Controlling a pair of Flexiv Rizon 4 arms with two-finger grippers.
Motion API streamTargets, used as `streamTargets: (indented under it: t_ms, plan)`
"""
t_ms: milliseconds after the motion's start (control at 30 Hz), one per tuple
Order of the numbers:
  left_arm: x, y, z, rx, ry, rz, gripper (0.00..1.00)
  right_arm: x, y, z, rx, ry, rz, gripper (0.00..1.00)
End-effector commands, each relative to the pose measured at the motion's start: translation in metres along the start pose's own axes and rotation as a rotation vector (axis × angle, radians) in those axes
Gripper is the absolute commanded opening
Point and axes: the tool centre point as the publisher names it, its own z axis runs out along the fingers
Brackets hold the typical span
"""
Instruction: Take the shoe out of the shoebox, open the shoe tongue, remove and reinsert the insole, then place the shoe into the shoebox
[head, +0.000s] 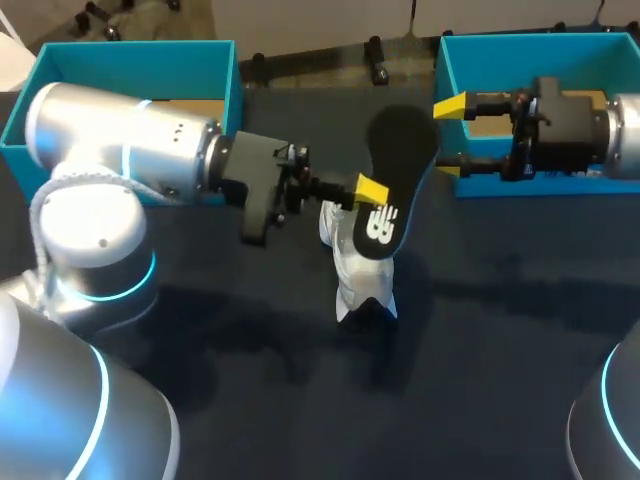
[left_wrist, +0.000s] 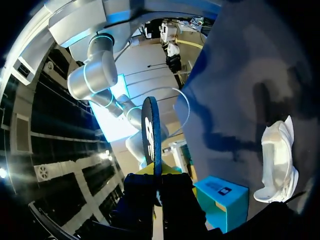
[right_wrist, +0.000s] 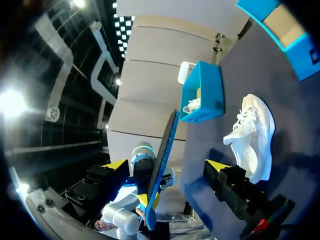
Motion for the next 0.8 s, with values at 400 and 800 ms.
streamTargets:
  t_ms: [400,800]
  plan:
    - [0.015,0.034,0.018,-0.018,0.022,0.024,0.00,0.005,-0.002,0.008,0.015,-0.018,0.013,0.44]
    - [0.019,0.042,0.022,-0.056,0.032,0.033,0.00,0.002,0.000,0.016,0.027,-0.001,0.011,0.36]
